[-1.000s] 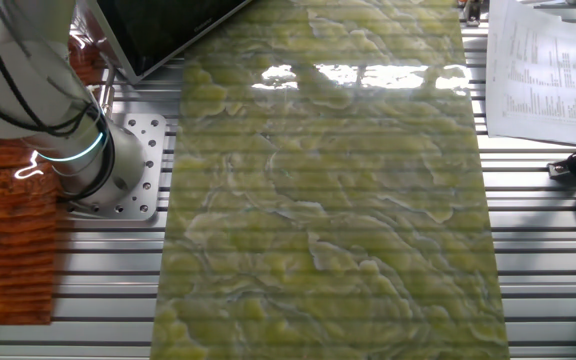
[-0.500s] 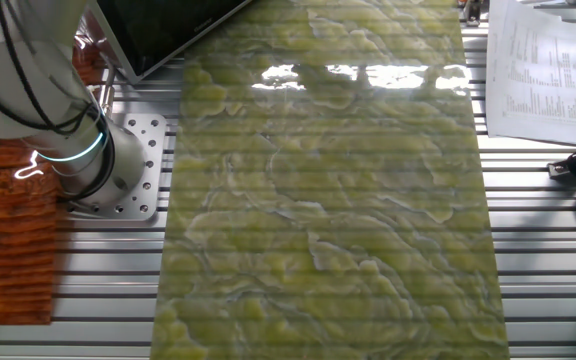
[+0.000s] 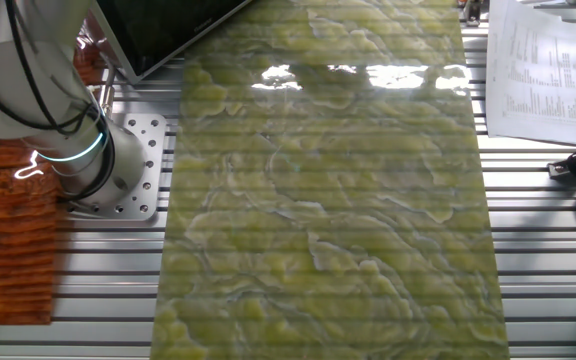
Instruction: Open the microwave door
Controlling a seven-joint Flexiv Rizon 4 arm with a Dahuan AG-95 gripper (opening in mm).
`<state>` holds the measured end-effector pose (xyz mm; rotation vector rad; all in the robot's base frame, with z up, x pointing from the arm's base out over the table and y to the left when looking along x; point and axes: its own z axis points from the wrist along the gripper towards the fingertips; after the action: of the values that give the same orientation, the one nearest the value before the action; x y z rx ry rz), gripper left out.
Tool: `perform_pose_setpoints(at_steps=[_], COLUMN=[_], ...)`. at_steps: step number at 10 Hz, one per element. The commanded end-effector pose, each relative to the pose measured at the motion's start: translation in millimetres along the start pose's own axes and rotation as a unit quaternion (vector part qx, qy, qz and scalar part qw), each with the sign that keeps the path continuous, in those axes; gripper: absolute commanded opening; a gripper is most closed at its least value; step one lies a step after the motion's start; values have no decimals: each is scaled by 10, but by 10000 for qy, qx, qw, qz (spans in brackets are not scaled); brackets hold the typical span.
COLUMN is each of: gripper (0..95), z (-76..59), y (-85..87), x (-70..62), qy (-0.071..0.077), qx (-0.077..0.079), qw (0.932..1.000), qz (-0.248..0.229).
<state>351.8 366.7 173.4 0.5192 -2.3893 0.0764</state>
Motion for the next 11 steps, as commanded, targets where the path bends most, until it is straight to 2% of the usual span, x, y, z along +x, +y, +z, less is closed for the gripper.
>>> perform_pose_setpoints(at_steps=[1, 6, 10, 11], gripper=[570, 570, 570, 570], z=[-20, 63, 150, 153], y=[12, 21, 28, 40], x=[-8, -2, 28, 19], qy=[28, 169, 183, 147], qx=[-27, -83, -114, -177], qw=[10000, 9998, 9998, 9997], qz=[2, -1, -19, 36])
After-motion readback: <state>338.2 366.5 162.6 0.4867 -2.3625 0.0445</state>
